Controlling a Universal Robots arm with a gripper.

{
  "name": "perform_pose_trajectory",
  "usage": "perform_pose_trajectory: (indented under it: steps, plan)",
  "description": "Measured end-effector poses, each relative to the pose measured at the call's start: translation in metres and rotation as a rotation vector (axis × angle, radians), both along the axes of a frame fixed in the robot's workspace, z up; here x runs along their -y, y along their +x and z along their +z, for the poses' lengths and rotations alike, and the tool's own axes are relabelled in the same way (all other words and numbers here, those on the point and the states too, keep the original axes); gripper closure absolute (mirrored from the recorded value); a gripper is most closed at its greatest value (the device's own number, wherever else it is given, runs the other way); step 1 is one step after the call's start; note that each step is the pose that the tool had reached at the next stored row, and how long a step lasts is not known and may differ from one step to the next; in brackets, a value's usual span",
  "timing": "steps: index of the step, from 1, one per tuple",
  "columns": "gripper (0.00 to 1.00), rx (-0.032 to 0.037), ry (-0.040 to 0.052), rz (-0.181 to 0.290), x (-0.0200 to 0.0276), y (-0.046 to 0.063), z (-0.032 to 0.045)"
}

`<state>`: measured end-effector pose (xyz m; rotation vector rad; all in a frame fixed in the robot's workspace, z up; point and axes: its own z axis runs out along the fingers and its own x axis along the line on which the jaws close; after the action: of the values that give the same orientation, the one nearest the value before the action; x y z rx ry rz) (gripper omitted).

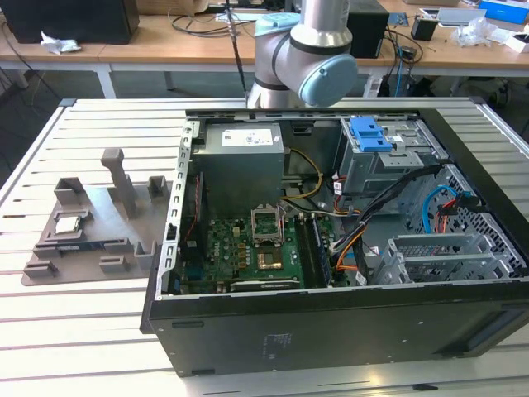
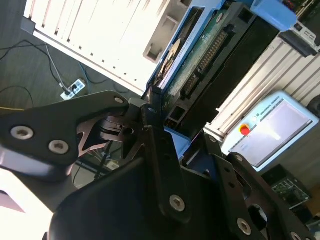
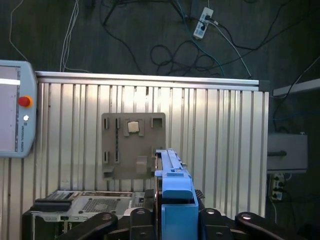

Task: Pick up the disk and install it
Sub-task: 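Pick up the disk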

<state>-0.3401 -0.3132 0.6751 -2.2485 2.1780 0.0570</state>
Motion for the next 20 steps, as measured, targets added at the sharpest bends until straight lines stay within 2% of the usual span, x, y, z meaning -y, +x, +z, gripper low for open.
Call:
perform_pose_trajectory:
  steps: [3,5,14,17,19,20]
  plan:
    - [0.64,-0.0013,0.0,0.0,0.0011,0.018,-0.0011]
    - [0.64,-0.0029,0.0001,0.0,0.0014,0.038,-0.0019]
    - [0.64,-0.0071,-0.0006,0.0,0.0014,0.09,-0.0073]
    - [0.64,-0.0077,-0.002,0.0,0.0018,0.117,-0.0155]
    - [0.64,-0.0076,-0.002,0.0,0.002,0.126,-0.0188]
    - [0.64,-0.008,-0.0023,0.0,0.0023,0.134,-0.0219]
